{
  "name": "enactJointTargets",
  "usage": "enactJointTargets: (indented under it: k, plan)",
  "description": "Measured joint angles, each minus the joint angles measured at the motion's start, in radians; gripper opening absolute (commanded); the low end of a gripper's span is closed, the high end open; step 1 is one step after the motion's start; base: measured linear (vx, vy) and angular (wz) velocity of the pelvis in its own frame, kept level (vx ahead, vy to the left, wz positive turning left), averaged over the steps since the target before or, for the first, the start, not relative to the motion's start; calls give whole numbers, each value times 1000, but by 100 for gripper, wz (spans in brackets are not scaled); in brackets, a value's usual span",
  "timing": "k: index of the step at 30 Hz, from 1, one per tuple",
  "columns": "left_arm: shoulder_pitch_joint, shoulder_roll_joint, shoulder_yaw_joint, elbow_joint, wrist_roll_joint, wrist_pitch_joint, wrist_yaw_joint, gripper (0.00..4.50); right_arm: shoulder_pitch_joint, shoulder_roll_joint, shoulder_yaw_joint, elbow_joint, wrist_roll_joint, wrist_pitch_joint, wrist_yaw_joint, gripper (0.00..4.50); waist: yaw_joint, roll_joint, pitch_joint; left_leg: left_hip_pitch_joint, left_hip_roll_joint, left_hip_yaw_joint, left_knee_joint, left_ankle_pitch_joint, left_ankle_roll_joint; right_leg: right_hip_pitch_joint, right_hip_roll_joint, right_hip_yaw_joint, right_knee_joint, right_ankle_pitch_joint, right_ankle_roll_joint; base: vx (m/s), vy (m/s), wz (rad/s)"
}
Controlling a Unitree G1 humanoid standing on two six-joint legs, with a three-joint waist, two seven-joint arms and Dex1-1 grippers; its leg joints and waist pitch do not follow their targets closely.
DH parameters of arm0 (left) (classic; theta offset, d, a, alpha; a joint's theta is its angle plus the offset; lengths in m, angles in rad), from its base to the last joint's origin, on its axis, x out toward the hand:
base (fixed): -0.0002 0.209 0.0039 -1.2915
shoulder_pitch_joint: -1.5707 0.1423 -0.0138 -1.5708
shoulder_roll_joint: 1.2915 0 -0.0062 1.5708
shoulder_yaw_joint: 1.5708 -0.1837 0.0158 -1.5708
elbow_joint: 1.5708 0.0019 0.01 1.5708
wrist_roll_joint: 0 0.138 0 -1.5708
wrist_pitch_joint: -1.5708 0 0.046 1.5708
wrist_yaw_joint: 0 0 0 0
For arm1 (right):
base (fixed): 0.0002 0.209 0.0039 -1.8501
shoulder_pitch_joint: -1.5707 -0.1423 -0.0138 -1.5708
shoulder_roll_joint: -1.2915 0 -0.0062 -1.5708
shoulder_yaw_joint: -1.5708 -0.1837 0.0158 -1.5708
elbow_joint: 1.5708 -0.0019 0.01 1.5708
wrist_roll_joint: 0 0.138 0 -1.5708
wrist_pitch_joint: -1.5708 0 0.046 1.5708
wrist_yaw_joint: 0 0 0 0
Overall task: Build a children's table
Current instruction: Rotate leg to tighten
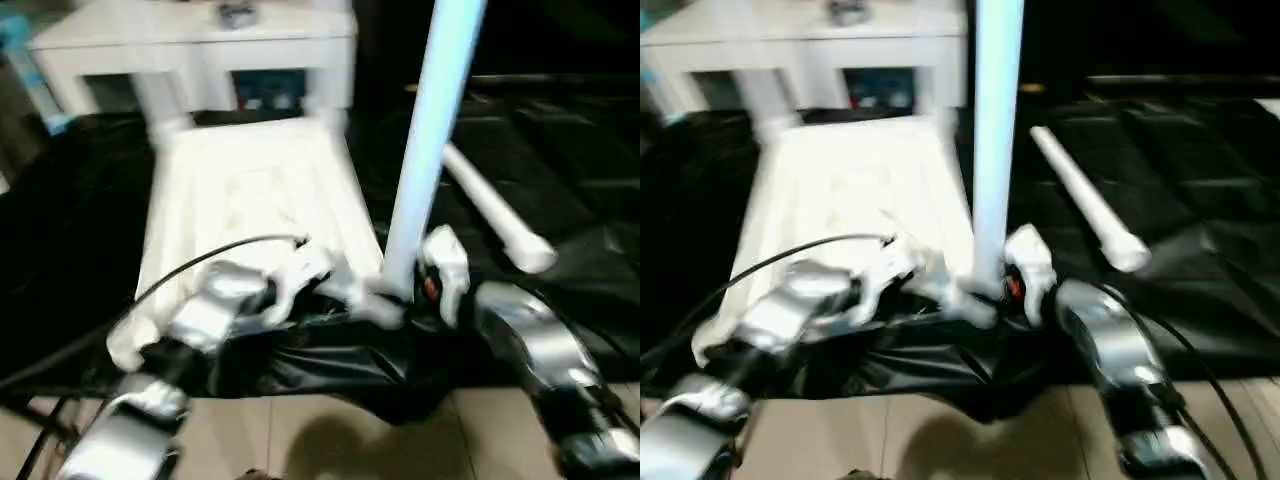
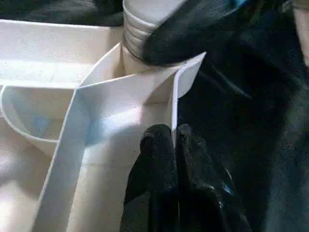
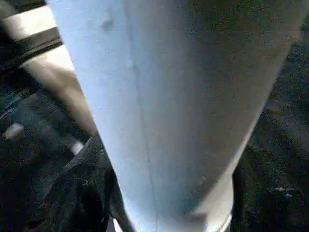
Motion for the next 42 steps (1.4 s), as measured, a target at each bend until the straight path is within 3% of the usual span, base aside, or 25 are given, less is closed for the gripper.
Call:
enactJointTargets:
  k: [4,8,11,17,21,32,35,36,42]
  plan:
    - [-39,-67,22,48,8,44,140,0,-74,68,-40,96,-24,5,-181,267,-10,0,0,0,0,0,-1,0,0,0,0,0,0,1,0,0,0,0]
    - [-66,-100,47,83,16,58,225,0,-153,121,-48,216,-61,-50,-310,267,-19,1,-1,-1,0,0,-5,1,0,-1,0,-1,-4,1,0,0,0,0]
    - [-68,-99,50,82,20,54,223,0,-171,133,-64,248,-59,-67,-311,337,-19,1,-1,-3,0,0,-6,3,5,-2,0,-2,-6,1,0,0,0,0]
    - [-60,-71,36,73,24,22,167,0,-166,119,-52,245,-63,-79,-231,377,-19,0,0,-3,0,0,-7,3,6,-3,1,-2,-7,1,0,0,0,0]
    - [-30,-31,18,28,21,2,72,0,-115,40,2,179,-59,-97,-51,377,-6,0,0,-5,0,0,-8,2,7,-2,1,-3,-10,1,0,0,0,0]
    - [32,81,-37,-67,-22,-60,-211,0,15,-157,95,-41,15,-84,380,377,52,1,1,-6,0,4,-6,0,10,-2,-1,-2,-12,1,0,0,0,0]
    - [43,98,-42,-83,-27,-65,-265,0,34,-187,113,-82,29,-73,446,377,59,1,1,-6,0,4,-6,0,10,-2,-1,-2,-11,1,1,0,0,0]
    - [43,100,-43,-84,-27,-67,-275,0,38,-190,113,-89,29,-73,457,353,60,1,1,-6,1,4,-6,0,10,-2,-1,-2,-11,1,1,0,0,0]
    - [59,133,-52,-114,-39,-70,-340,0,62,-210,128,-143,31,-62,492,317,64,1,1,-6,1,4,-6,0,10,-2,-1,-2,-11,1,1,0,0,0]
